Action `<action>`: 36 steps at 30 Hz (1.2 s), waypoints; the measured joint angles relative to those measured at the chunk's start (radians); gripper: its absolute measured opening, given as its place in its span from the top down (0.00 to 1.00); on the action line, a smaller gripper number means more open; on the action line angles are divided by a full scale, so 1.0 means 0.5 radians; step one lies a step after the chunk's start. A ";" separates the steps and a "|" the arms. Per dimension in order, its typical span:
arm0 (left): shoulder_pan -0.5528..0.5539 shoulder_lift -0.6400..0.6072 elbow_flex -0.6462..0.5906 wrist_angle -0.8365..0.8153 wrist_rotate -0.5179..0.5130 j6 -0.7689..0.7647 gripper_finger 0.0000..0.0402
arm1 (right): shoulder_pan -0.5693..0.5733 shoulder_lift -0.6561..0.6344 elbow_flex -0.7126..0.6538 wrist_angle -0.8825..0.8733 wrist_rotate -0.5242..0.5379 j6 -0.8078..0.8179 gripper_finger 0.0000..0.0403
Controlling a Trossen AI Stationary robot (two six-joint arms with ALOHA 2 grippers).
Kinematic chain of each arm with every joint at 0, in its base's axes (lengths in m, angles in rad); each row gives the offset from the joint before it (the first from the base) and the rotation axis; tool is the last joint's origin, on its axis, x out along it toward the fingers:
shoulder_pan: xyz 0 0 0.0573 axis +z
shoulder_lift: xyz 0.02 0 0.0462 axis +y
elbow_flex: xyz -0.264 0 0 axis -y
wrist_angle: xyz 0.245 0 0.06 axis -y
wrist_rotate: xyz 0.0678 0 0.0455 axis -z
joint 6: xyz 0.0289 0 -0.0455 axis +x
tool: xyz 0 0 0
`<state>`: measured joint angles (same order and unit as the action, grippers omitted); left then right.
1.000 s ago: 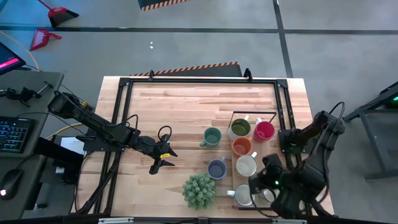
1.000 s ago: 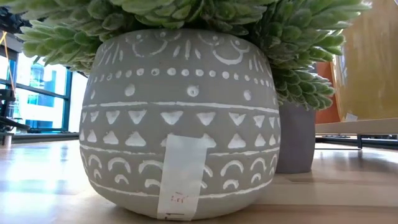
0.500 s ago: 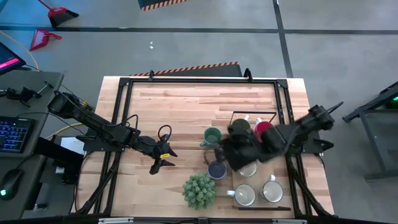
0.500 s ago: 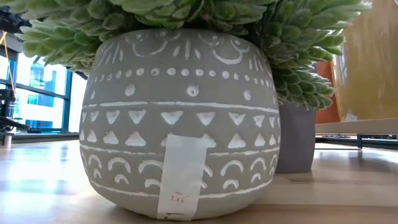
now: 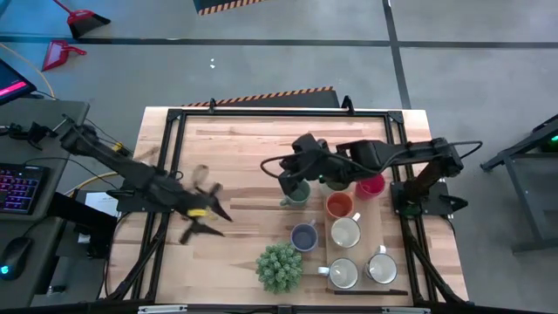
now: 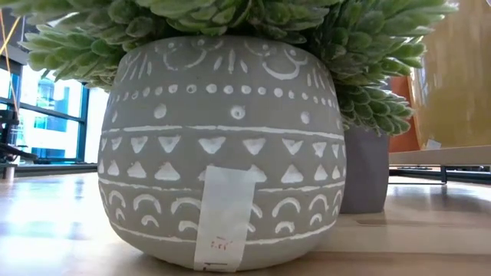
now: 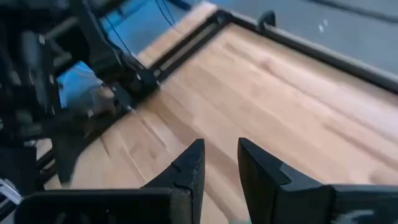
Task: Place coffee mugs
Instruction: Put the green mug on the shelf
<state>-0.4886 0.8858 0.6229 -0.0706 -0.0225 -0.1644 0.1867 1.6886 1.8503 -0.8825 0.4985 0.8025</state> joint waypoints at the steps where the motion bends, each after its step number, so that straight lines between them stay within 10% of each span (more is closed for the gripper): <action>1: -0.027 -0.109 0.040 -0.139 -0.084 0.047 0.51 | -0.007 -0.002 0.000 0.041 0.009 -0.054 0.81; 14: -0.442 -1.219 -0.455 -0.749 -0.618 -0.237 0.51 | -0.046 0.020 0.006 0.173 0.037 -0.251 0.81; 36: -0.477 -1.296 -0.747 -0.446 -0.958 -0.083 0.51 | -0.258 0.464 0.003 0.105 -0.594 -0.080 0.82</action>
<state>-0.7269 0.2381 0.2493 -0.2934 -0.5013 -0.2060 0.0578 1.9205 1.8519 -0.8299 0.2015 0.7623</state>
